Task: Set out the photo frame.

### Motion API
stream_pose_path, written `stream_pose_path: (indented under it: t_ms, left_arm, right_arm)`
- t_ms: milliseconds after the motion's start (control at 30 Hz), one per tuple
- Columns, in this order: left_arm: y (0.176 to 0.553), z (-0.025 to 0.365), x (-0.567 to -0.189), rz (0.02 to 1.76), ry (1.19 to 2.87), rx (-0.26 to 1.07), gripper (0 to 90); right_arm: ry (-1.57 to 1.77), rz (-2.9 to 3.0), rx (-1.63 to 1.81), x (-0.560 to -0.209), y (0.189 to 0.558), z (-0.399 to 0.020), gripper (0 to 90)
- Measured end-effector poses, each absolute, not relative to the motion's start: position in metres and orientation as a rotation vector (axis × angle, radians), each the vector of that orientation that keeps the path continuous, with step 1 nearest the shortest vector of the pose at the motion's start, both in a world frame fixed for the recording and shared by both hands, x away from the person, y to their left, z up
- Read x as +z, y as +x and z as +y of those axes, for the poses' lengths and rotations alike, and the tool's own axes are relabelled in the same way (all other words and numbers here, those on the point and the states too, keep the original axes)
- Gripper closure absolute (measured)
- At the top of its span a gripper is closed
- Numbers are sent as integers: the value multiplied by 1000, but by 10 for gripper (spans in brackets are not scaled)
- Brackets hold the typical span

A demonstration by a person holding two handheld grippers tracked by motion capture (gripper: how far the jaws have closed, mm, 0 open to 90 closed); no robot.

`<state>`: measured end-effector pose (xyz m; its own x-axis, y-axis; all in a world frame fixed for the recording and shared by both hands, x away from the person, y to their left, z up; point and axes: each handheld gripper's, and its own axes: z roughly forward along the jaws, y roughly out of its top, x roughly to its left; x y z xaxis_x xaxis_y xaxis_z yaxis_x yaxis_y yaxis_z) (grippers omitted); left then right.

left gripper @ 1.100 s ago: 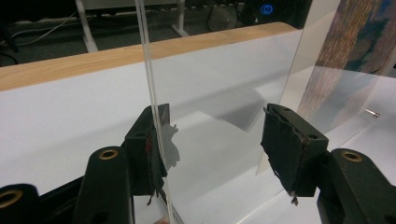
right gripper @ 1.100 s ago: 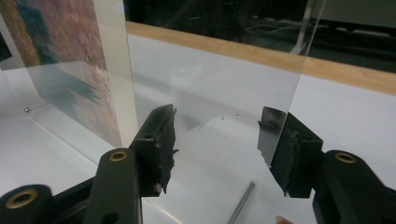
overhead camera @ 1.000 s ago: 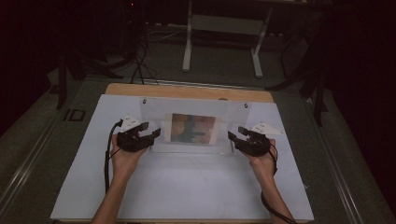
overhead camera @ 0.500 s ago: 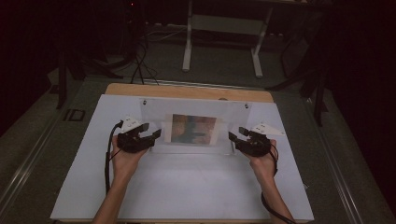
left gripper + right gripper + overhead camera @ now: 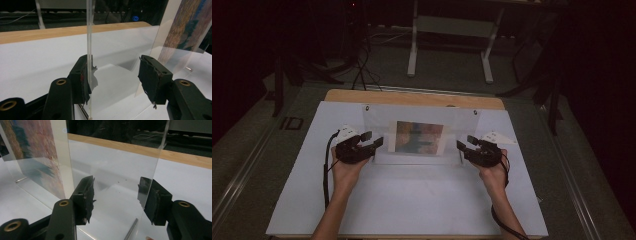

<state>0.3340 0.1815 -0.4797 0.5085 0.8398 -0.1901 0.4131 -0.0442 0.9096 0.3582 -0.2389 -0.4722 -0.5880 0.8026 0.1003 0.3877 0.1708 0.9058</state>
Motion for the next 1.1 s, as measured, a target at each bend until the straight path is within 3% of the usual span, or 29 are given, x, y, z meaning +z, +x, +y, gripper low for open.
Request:
stream_pose_path:
  t_ms: [400,1100]
  left_arm:
    - [332,183,-481,1102,1695,510,411]
    - [323,203,-474,1137,1670,517,427]
  right_arm:
    - [1127,2079,1376,-476,359,-242,438]
    - [1137,2079,1373,-467,355,-257,424]
